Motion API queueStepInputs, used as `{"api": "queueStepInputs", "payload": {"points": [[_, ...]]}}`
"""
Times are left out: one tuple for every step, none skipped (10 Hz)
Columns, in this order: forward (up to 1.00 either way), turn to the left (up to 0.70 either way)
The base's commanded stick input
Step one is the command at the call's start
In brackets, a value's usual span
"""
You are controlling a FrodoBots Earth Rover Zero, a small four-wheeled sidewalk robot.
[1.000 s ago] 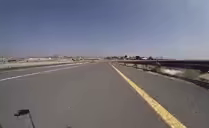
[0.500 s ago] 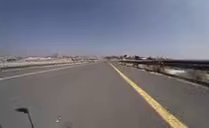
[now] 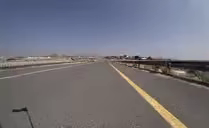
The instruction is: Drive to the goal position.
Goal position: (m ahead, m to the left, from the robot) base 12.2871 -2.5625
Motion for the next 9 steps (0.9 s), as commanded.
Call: {"api": "queueStepInputs", "payload": {"points": [[1.0, 0.0], [1.0, 0.0], [1.0, 0.0], [1.0, 0.0], [1.0, 0.0], [1.0, 0.0], [1.0, 0.0], [1.0, 0.0], [1.0, 0.0]]}}
